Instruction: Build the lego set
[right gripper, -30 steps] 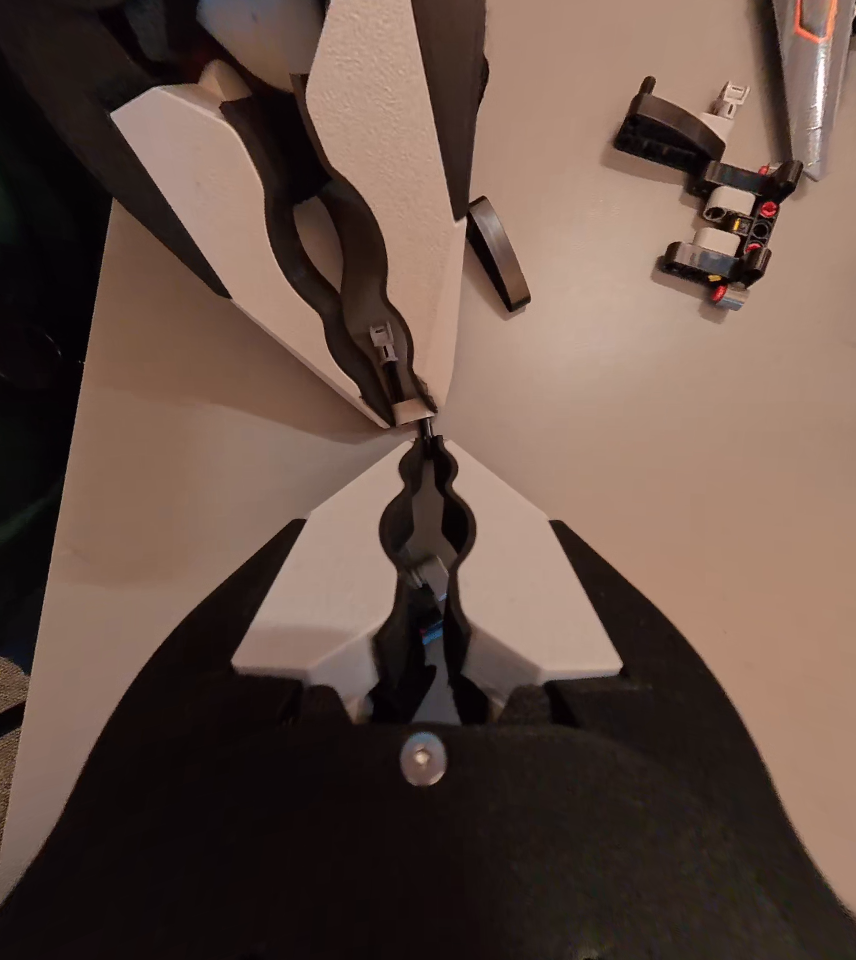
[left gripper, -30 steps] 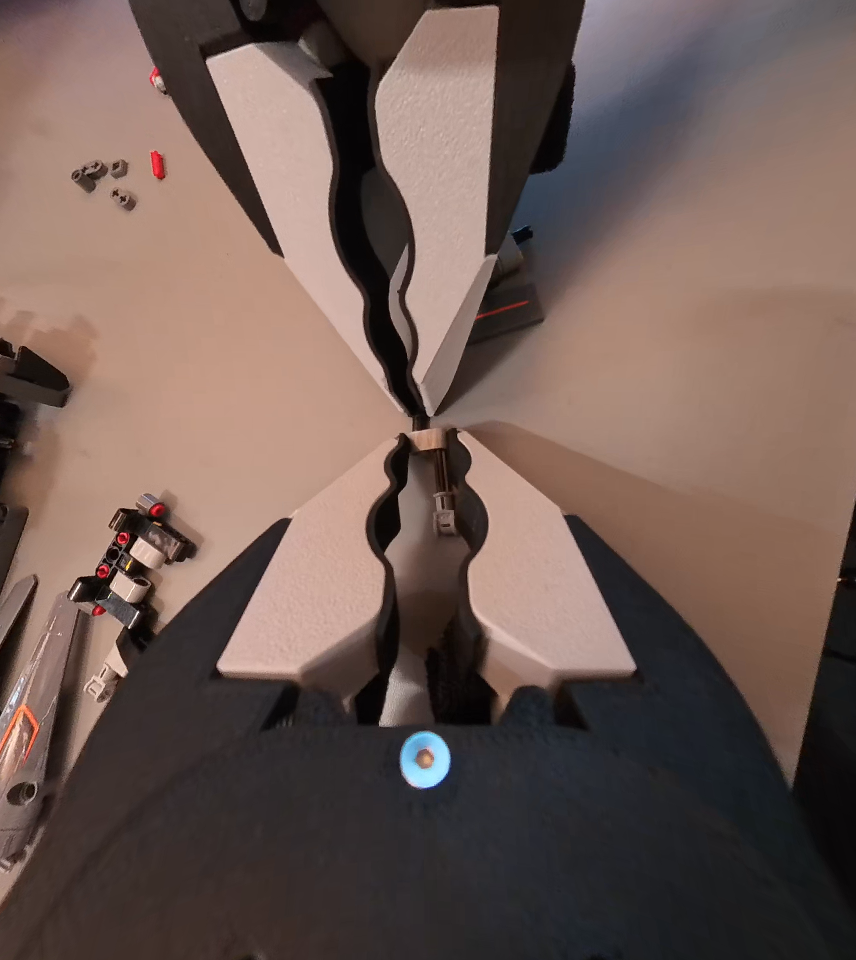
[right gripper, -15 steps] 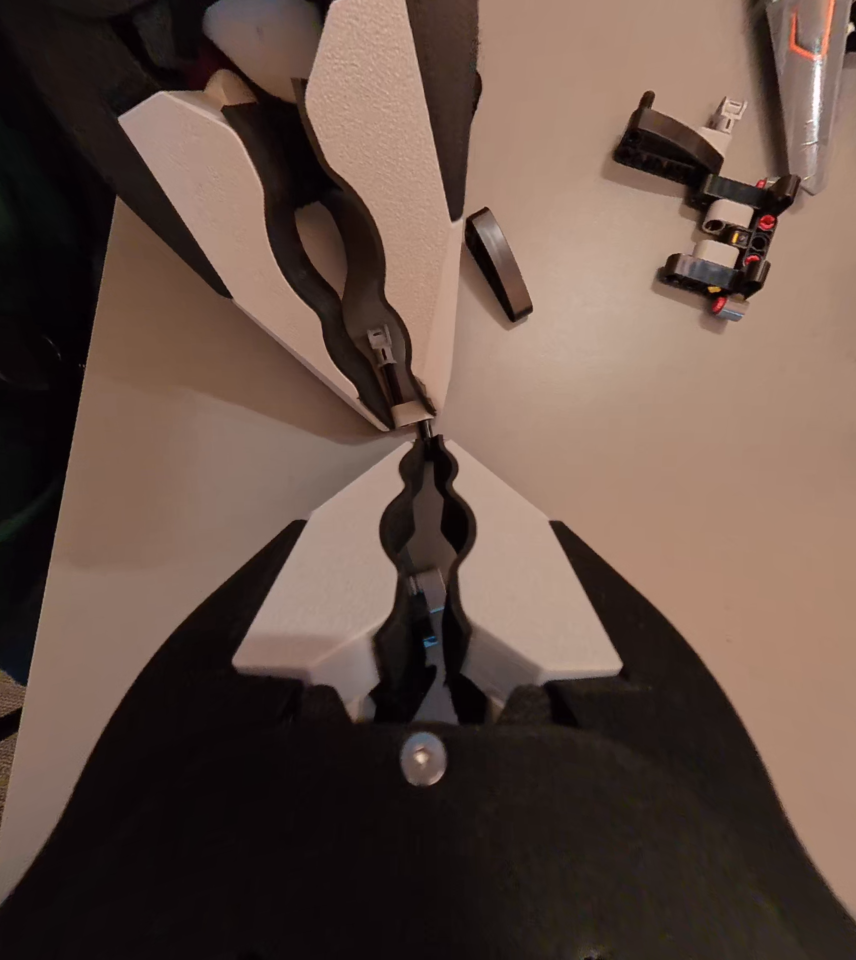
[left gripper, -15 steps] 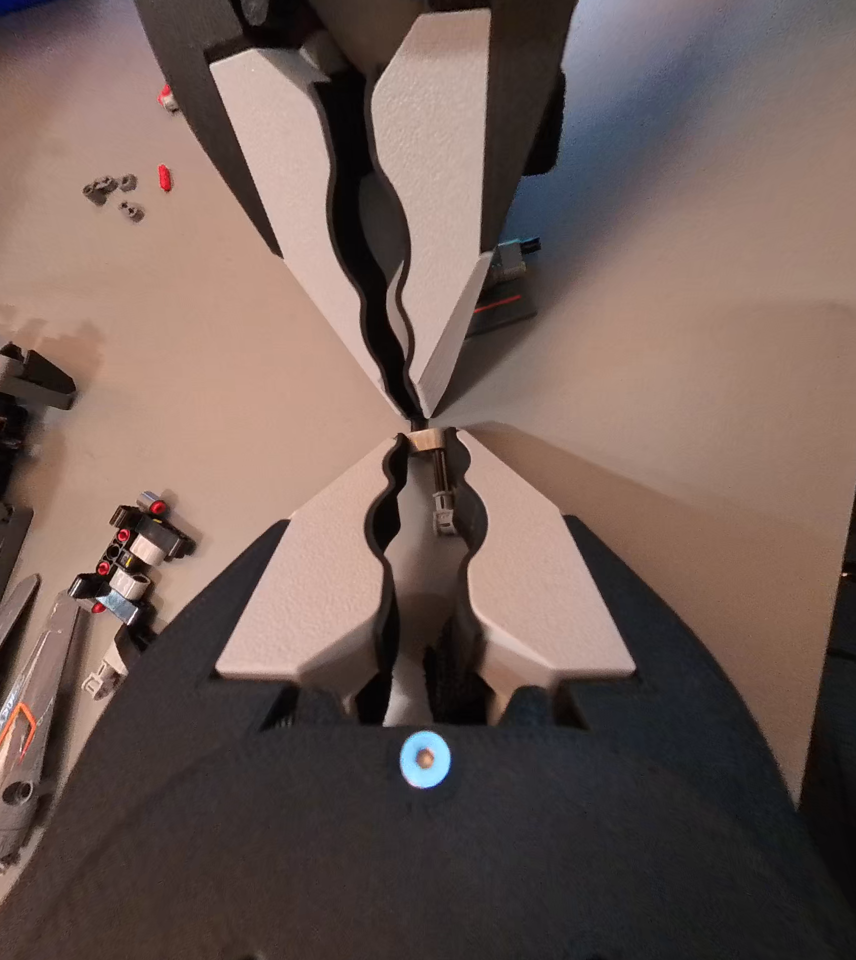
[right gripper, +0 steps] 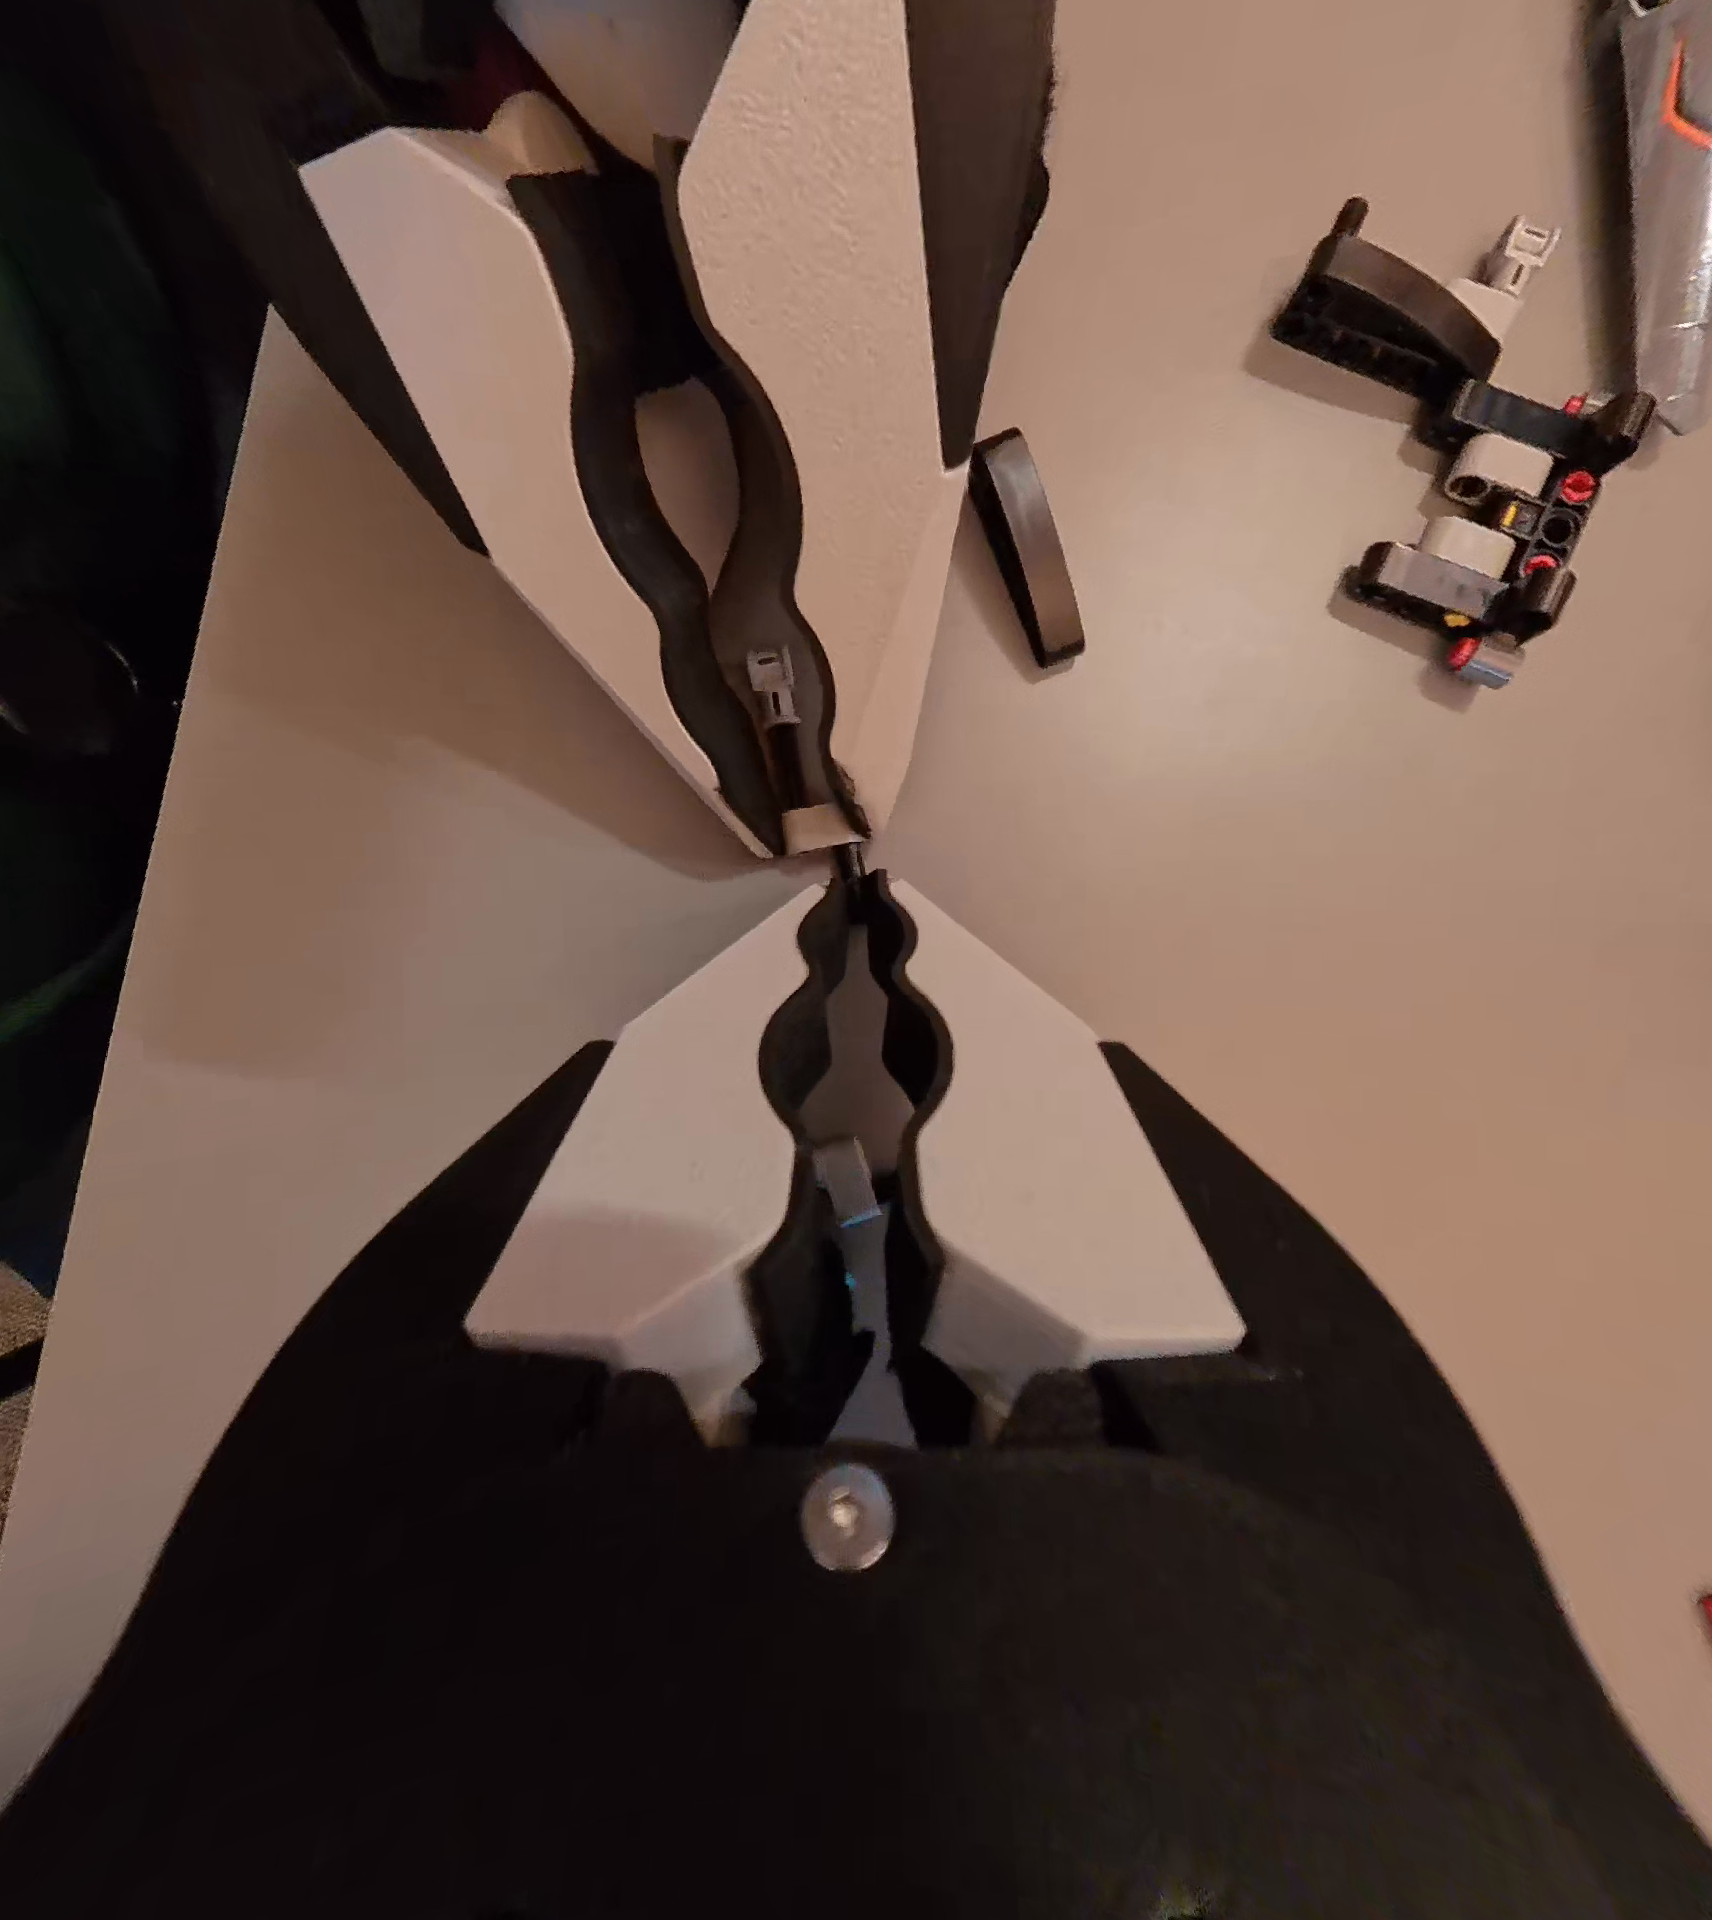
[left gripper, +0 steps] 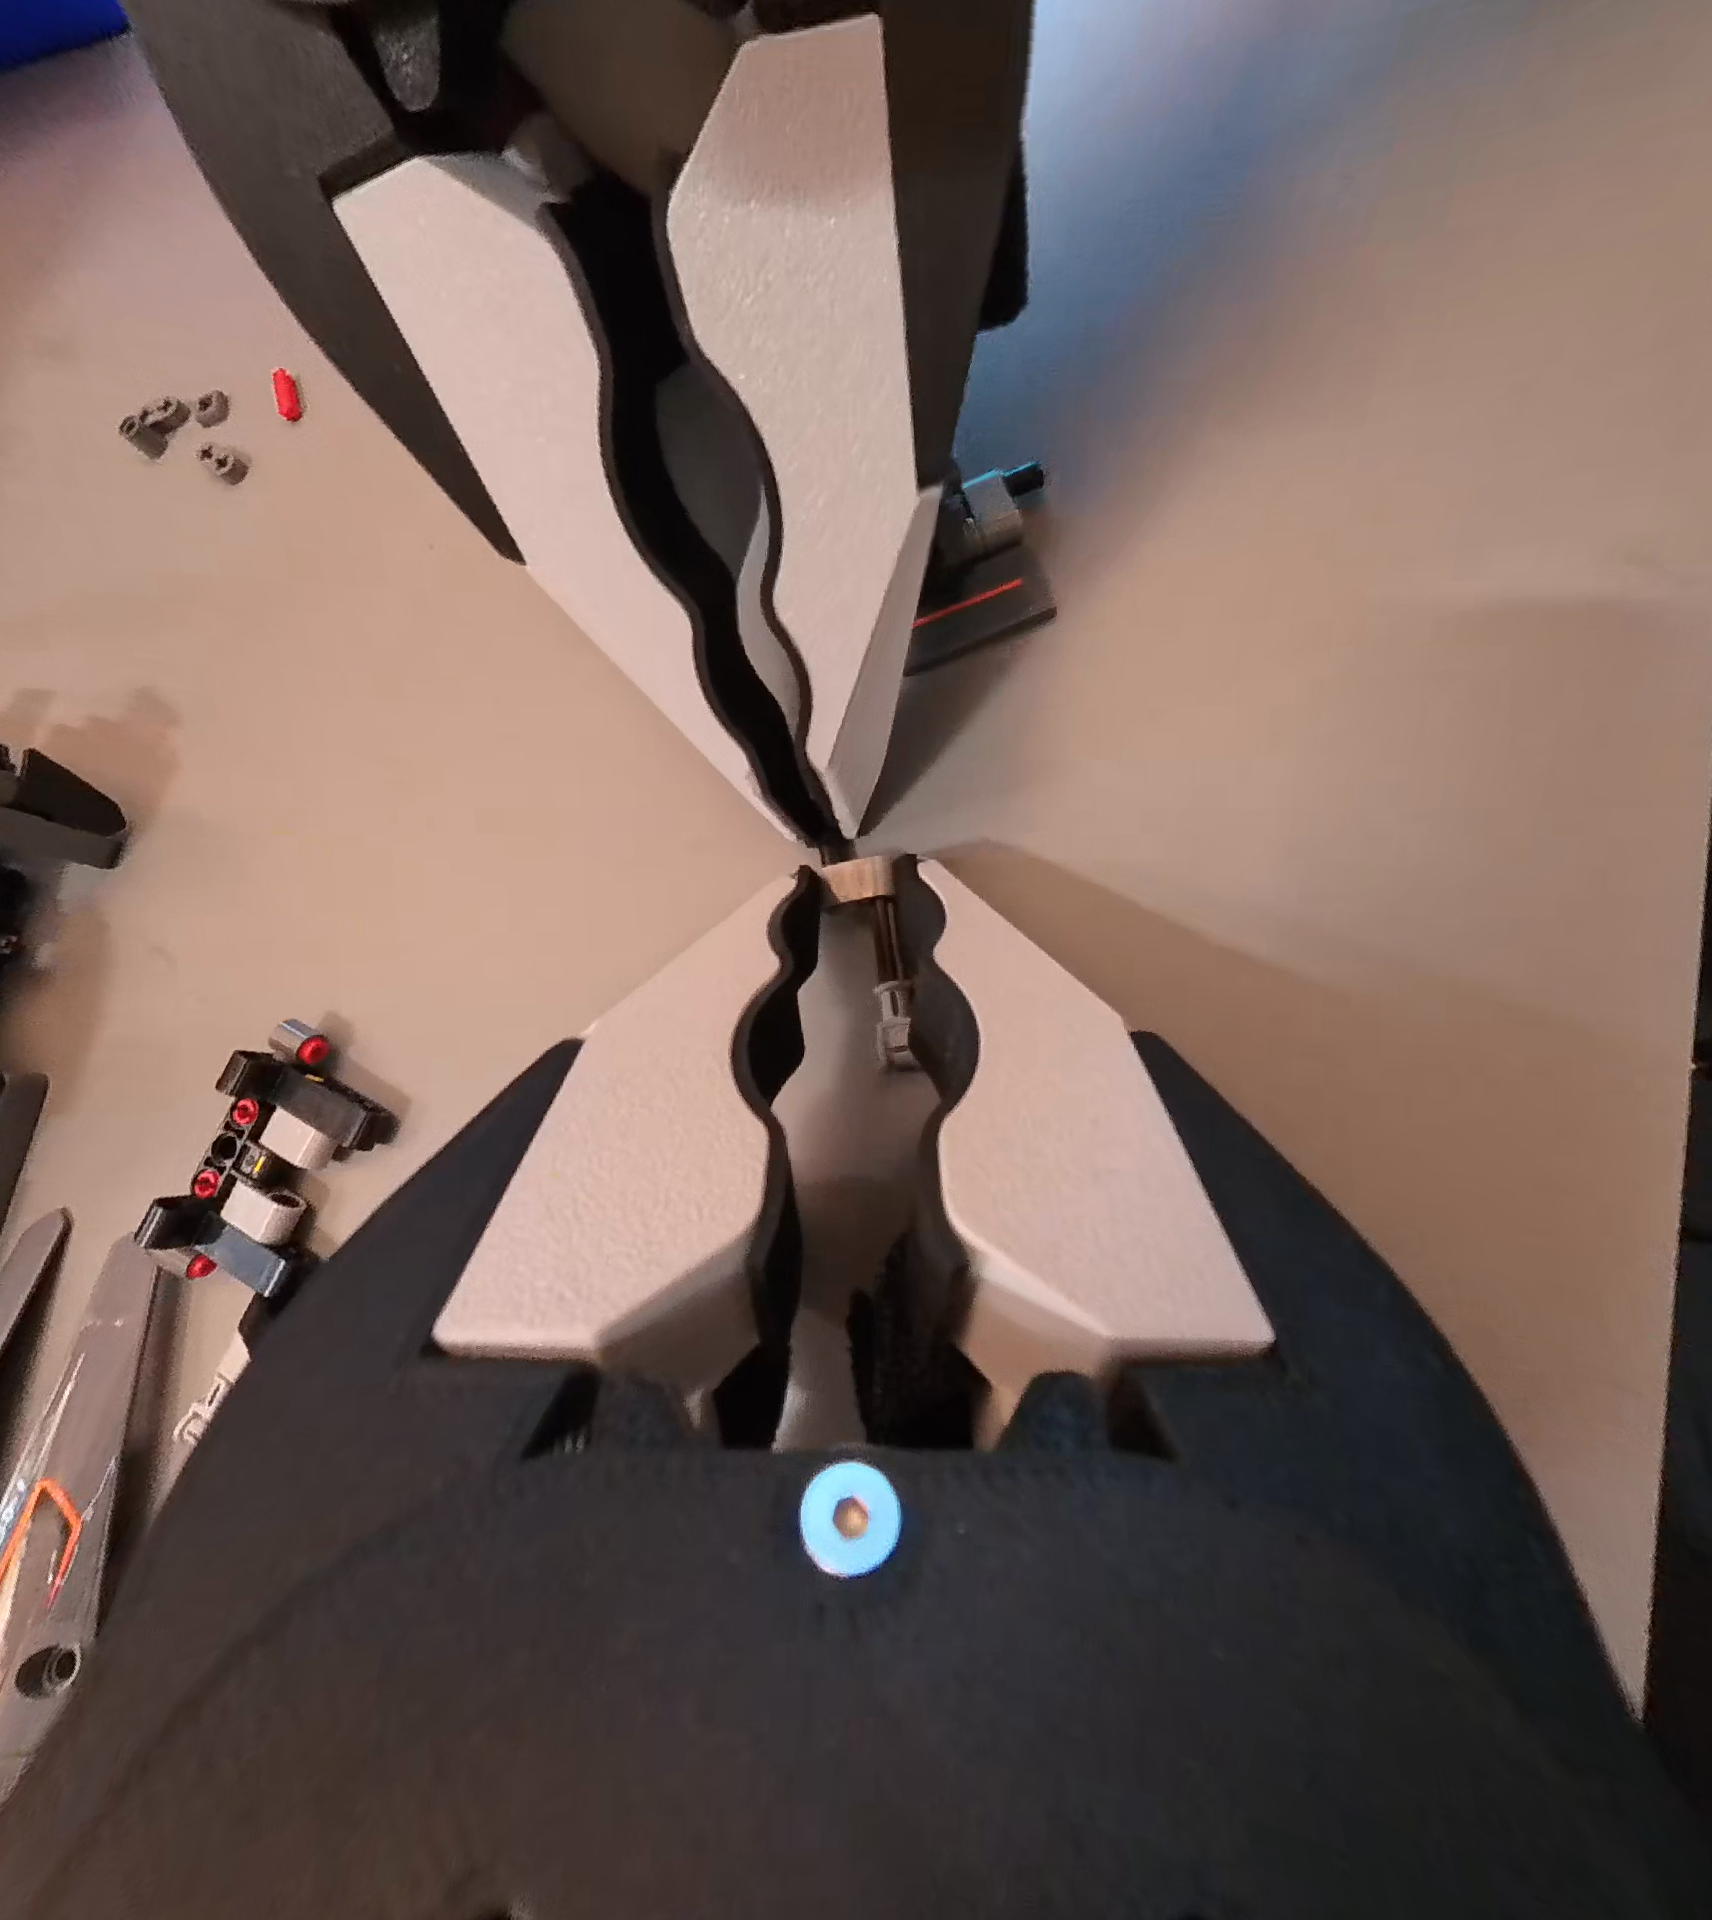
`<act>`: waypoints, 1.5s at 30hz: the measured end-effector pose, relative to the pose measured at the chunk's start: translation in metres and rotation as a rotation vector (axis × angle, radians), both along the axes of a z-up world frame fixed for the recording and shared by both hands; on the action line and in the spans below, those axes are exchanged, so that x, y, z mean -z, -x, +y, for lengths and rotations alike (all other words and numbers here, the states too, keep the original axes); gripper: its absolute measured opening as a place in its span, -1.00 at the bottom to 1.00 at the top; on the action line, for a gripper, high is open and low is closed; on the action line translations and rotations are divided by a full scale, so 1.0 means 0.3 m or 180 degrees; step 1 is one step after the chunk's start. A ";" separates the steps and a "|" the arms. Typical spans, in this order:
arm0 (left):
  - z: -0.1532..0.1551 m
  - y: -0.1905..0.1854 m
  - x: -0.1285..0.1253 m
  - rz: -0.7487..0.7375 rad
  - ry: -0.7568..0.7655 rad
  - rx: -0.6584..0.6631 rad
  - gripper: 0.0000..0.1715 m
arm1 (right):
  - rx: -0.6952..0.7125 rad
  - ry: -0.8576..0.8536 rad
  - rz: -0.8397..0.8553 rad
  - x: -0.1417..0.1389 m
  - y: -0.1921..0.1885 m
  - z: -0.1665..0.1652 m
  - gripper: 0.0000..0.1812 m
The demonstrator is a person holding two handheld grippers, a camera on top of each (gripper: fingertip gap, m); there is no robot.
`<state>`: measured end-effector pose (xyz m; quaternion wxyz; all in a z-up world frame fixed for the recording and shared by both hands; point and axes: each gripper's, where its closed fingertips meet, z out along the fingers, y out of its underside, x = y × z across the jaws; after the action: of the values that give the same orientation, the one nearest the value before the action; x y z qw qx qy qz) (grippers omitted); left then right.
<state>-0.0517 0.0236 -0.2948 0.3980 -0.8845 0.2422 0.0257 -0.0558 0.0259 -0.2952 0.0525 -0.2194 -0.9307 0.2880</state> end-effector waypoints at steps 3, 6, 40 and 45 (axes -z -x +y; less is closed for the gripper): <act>0.001 0.000 0.000 0.0013 -0.0005 -0.0035 -0.85 | 0.0124 -0.0003 -0.0014 0.000 0.000 -0.001 -1.00; 0.002 0.000 0.000 0.0026 -0.0007 -0.0110 -0.85 | 0.0240 -0.0032 -0.0026 0.001 0.001 -0.002 -0.99; -0.005 -0.015 0.001 -0.0120 0.0052 -0.0093 -0.85 | -0.0360 0.0220 -0.0059 -0.025 -0.050 0.044 -0.90; -0.008 -0.018 0.001 -0.0135 0.0052 -0.0101 -0.84 | -0.0409 0.0166 -0.0079 -0.037 -0.054 0.079 -0.90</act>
<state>-0.0464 0.0211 -0.2951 0.3953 -0.8918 0.2199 0.0114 -0.0395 0.0497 -0.2841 0.0167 -0.1641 -0.9356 0.3122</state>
